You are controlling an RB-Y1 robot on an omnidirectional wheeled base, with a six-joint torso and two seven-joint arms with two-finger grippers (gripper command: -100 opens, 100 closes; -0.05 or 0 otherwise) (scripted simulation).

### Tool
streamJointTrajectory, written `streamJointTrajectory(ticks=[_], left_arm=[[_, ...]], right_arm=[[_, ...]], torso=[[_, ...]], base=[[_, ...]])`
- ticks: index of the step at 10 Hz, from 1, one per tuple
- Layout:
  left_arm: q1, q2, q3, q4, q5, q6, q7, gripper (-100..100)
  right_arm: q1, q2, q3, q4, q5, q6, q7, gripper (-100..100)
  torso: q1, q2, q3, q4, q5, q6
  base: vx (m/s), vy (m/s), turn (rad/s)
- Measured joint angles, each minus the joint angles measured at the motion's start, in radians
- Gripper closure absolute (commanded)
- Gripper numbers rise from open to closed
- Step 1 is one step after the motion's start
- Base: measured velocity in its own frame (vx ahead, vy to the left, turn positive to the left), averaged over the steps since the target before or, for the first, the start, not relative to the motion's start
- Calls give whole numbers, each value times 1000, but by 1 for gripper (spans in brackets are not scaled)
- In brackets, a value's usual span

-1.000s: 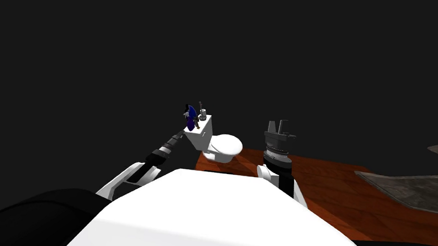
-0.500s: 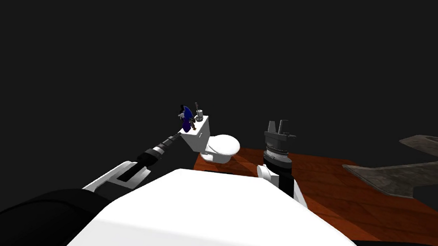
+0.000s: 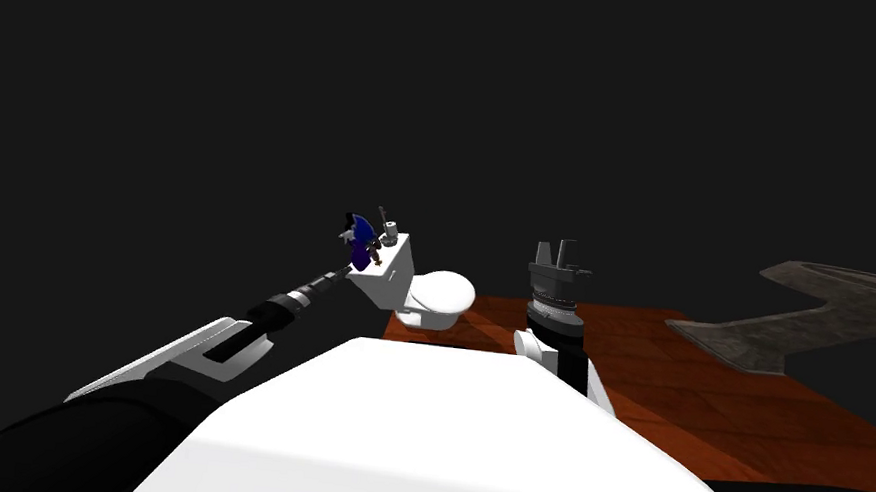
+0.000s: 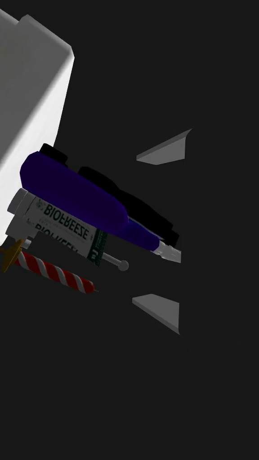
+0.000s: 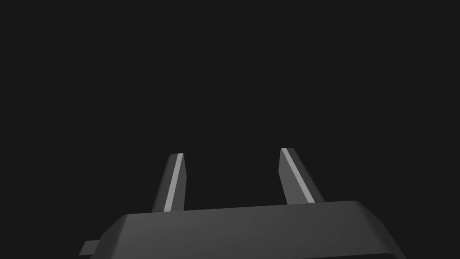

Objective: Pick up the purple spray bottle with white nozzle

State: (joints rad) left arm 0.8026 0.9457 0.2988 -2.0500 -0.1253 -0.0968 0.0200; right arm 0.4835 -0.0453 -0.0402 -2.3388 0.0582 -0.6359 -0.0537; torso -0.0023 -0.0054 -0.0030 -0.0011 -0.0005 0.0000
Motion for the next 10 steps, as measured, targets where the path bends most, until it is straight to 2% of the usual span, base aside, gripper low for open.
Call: streamJointTrajectory(ticks=[2, 6, 8, 10], left_arm=[[16, 44, 22, 10, -13, 12, -5, -100], [75, 164, 100, 41, -56, 46, -20, -100], [113, 213, 146, 55, -74, 53, -27, -100], [132, 246, 171, 67, -97, 67, -37, -100]], right_arm=[[0, 0, 0, 0, 0, 0, 0, 0], [0, 0, 0, 0, 0, 0, 0, 0], [0, 0, 0, 0, 0, 0, 0, 0], [0, 0, 0, 0, 0, 0, 0, 0]], torso=[[2, 2, 1, 0, 0, 0], [1, -1, -1, 0, 0, 0], [1, 0, 0, 0, 0, 0], [0, 1, 0, 0, 0, 0]], base=[[55, -24, -67], [87, -31, -75], [70, -28, -52], [63, -30, -54]])
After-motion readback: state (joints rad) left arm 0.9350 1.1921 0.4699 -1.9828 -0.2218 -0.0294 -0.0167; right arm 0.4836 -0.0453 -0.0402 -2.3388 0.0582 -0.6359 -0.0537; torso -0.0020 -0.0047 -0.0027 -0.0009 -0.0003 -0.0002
